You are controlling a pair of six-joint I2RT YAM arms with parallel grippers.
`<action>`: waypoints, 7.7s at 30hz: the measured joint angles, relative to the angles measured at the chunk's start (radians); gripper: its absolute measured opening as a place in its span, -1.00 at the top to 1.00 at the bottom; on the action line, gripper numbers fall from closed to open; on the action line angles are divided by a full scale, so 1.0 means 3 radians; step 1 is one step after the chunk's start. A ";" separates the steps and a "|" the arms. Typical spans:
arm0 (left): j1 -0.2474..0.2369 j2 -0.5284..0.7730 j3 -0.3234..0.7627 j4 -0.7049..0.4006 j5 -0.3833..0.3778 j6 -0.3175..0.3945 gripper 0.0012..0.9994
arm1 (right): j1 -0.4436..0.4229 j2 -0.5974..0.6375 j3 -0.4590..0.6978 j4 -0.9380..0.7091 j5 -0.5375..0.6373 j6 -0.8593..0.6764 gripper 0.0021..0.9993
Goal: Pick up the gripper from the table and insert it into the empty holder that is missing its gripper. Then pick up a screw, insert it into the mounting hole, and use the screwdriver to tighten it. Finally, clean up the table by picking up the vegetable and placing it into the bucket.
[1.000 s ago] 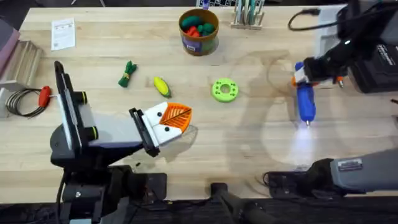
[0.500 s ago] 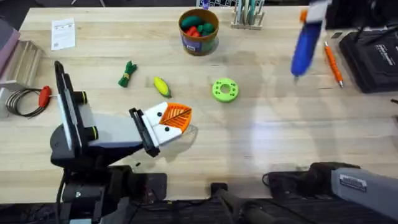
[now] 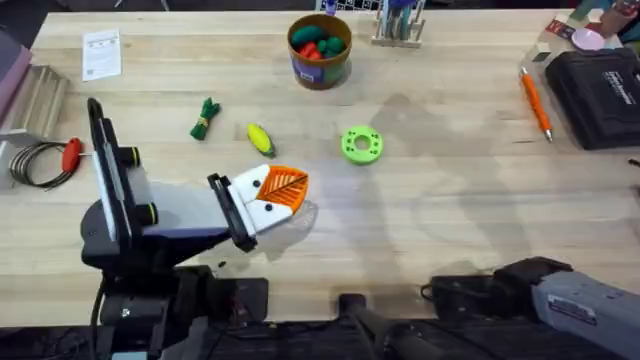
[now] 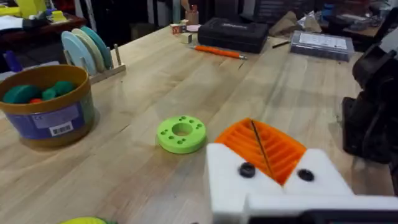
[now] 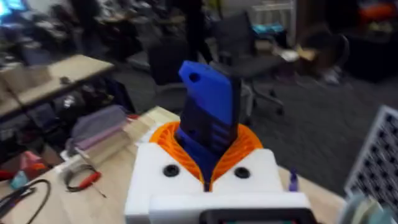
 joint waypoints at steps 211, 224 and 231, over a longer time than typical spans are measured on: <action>0.0000 -0.0001 0.0000 0.0000 0.0001 0.0000 0.99 | 0.1698 0.1296 -0.1052 0.4085 -0.2277 0.0430 0.96; 0.0000 0.0001 0.0000 -0.0001 -0.0001 -0.0001 0.99 | 0.1698 0.1359 -0.1045 0.4096 -0.2255 0.0433 0.96; 0.0000 0.0001 0.0000 -0.0001 -0.0001 -0.0001 0.99 | 0.1698 0.1359 -0.1045 0.4098 -0.2255 0.0433 0.96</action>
